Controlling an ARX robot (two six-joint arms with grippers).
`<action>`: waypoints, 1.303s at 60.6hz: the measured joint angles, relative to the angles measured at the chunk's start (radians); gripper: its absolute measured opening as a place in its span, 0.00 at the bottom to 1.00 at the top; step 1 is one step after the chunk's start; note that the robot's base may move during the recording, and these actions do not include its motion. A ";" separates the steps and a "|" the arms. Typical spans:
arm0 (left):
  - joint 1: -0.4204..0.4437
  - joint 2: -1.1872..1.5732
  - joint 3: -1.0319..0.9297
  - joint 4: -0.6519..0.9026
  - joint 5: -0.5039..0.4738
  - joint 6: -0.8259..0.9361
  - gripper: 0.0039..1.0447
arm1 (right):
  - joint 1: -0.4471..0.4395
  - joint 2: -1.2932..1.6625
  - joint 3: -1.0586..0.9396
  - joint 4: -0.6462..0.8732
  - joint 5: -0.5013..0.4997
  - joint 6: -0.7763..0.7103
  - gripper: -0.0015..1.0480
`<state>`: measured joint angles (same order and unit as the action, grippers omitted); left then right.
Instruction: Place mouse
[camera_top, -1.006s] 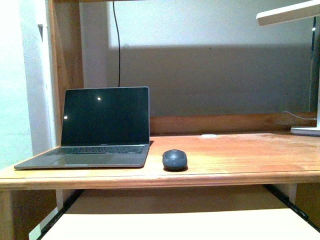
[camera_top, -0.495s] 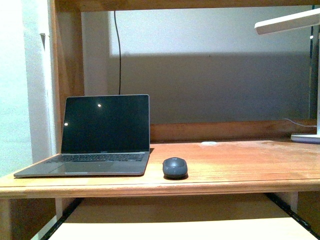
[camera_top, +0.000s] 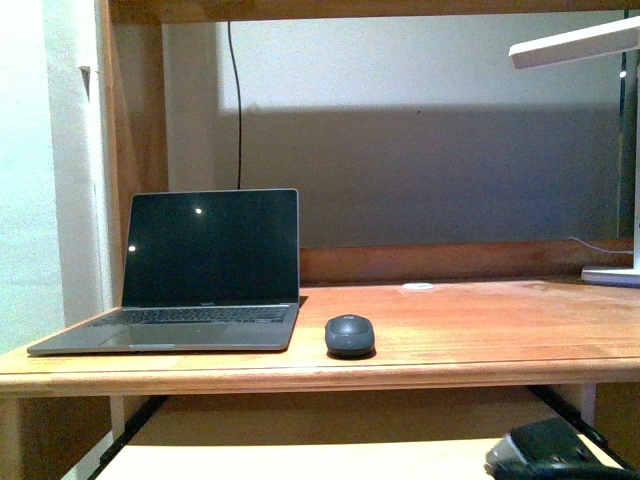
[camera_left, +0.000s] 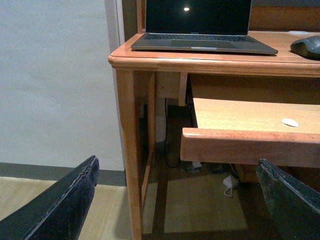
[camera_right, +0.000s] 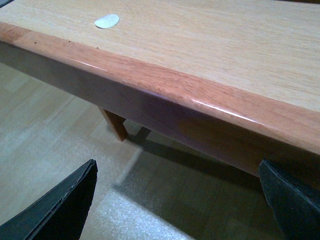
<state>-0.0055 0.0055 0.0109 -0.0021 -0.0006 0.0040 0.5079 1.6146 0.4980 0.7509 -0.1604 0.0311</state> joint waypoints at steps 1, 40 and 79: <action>0.000 0.000 0.000 0.000 0.000 0.000 0.93 | 0.004 0.016 0.019 -0.001 0.010 0.003 0.93; 0.000 0.000 0.000 0.000 0.000 0.000 0.93 | 0.103 0.454 0.641 -0.166 0.221 0.003 0.93; 0.000 0.000 0.000 0.000 0.000 0.000 0.93 | 0.089 0.414 0.651 -0.140 0.238 0.018 0.93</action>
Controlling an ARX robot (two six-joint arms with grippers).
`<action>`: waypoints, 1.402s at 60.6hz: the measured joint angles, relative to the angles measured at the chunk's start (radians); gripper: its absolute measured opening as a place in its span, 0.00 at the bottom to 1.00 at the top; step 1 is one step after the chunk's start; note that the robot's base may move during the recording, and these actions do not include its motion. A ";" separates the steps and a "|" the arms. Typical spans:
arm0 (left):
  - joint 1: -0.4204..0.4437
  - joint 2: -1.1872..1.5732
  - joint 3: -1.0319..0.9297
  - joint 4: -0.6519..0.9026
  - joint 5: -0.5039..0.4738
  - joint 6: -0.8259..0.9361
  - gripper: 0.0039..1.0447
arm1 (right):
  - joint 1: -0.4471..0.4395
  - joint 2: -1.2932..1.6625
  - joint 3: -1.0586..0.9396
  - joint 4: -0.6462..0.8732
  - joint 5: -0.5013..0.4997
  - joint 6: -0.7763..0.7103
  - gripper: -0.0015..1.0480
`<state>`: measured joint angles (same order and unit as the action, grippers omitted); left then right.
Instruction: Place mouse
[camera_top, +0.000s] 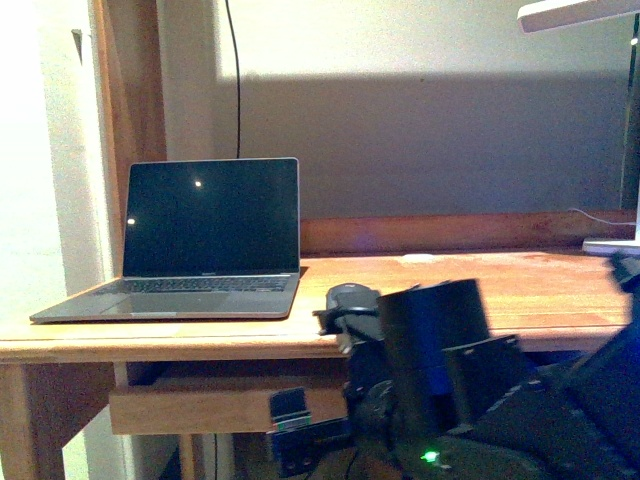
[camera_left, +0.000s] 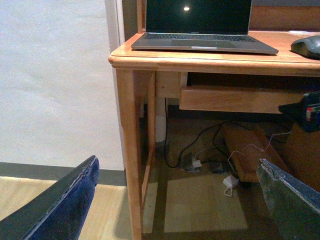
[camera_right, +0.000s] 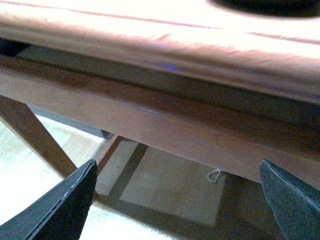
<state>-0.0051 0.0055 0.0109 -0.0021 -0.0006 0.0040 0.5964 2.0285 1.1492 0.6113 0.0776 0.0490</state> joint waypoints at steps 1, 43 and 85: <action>0.000 0.000 0.000 0.000 0.000 0.000 0.93 | -0.005 -0.014 -0.014 0.005 -0.003 0.000 0.93; 0.000 0.000 0.000 0.000 0.000 0.000 0.93 | -0.636 -1.378 -0.874 -0.412 -0.642 0.078 0.93; 0.000 0.000 0.000 0.000 0.000 0.000 0.93 | -0.600 -2.019 -1.134 -0.615 -0.080 -0.042 0.12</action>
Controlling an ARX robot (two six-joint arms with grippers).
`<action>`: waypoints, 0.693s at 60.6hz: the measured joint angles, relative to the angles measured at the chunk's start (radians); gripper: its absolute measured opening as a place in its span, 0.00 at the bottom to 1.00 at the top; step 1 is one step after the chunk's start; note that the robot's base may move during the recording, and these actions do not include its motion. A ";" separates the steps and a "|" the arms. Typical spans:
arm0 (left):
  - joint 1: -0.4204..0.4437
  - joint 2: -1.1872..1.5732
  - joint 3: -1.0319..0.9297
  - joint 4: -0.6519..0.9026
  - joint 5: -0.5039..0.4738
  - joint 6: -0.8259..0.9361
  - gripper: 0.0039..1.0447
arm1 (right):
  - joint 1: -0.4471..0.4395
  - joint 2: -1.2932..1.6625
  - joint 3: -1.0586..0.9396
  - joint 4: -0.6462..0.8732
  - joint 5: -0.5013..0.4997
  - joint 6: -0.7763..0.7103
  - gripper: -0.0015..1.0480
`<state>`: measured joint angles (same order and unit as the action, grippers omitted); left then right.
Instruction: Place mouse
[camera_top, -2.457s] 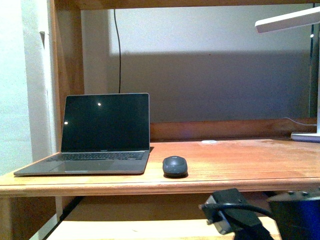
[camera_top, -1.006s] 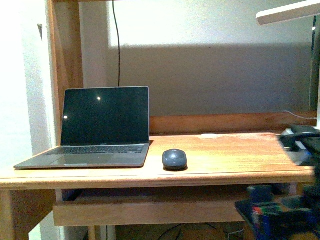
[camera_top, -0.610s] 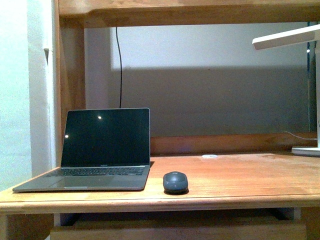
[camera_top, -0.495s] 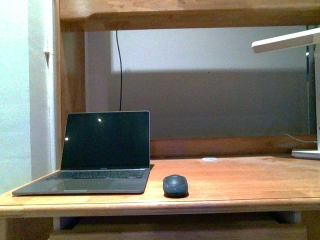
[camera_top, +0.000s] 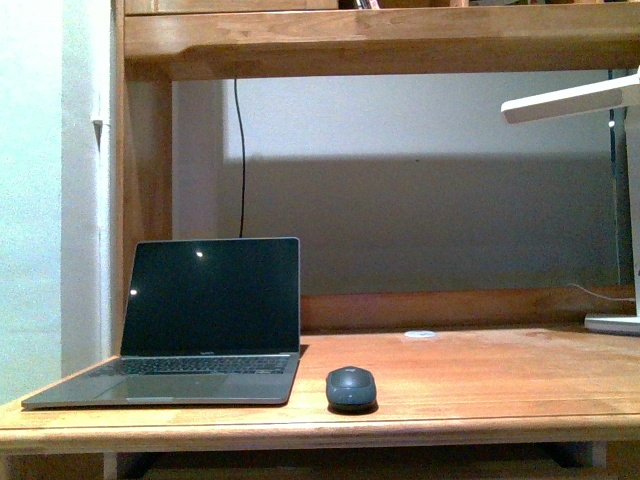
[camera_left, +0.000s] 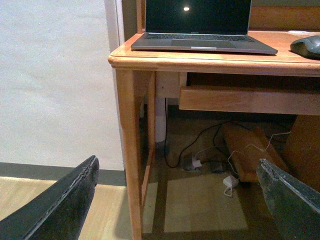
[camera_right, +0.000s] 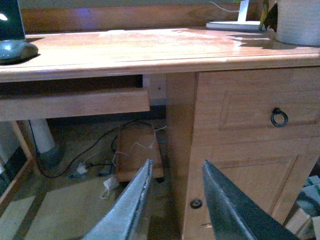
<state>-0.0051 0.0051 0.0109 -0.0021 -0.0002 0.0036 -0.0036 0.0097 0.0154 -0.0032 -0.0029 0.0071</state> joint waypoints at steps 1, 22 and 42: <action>0.000 0.000 0.000 0.000 0.000 0.000 0.93 | 0.000 -0.002 0.000 0.000 0.000 -0.001 0.07; 0.000 0.000 0.000 0.000 0.000 0.000 0.93 | 0.000 -0.003 0.000 0.001 -0.001 -0.005 0.22; 0.000 0.000 0.000 0.000 0.000 0.000 0.93 | 0.000 -0.004 0.000 0.001 -0.001 -0.005 0.81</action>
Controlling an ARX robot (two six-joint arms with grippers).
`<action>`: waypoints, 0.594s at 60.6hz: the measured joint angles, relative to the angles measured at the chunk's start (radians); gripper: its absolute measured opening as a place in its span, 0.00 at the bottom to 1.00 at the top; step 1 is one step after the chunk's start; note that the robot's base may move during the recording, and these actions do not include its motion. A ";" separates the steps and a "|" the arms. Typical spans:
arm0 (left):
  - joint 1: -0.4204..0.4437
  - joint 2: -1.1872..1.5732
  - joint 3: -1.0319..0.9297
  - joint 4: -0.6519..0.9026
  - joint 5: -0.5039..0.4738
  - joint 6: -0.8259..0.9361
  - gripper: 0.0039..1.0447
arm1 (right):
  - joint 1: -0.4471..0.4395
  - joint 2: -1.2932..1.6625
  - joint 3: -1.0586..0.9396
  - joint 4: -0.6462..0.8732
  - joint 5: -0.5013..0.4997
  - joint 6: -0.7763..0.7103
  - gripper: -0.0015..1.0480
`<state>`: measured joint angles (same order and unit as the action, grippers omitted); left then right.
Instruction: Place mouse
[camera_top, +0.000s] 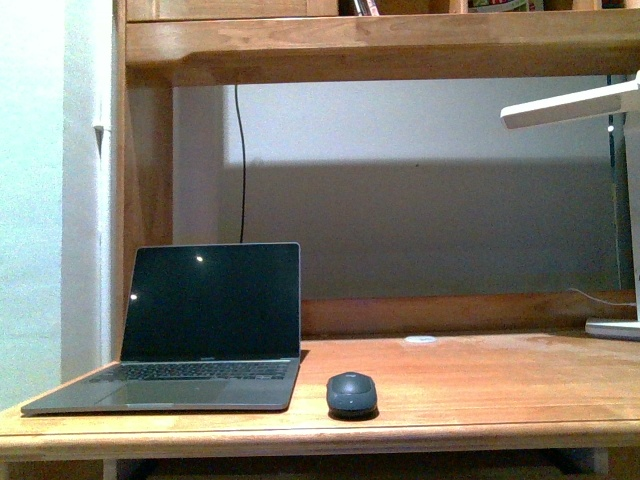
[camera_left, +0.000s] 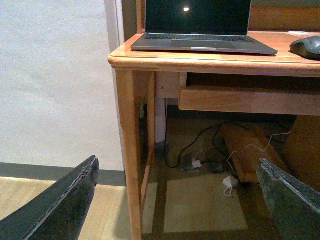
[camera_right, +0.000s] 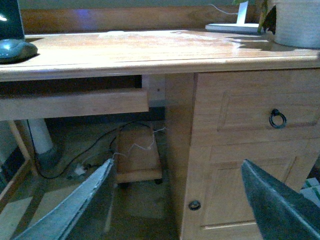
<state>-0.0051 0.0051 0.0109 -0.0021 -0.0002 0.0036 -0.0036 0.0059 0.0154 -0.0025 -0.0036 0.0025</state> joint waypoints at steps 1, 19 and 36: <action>0.000 0.000 0.000 0.000 0.000 0.000 0.93 | 0.000 0.000 0.000 0.000 0.000 0.000 0.82; 0.000 0.000 0.000 0.000 0.000 0.000 0.93 | 0.000 0.000 0.000 0.000 0.000 0.000 0.93; 0.000 0.000 0.000 0.000 0.000 0.000 0.93 | 0.000 0.000 0.000 0.000 0.000 0.000 0.93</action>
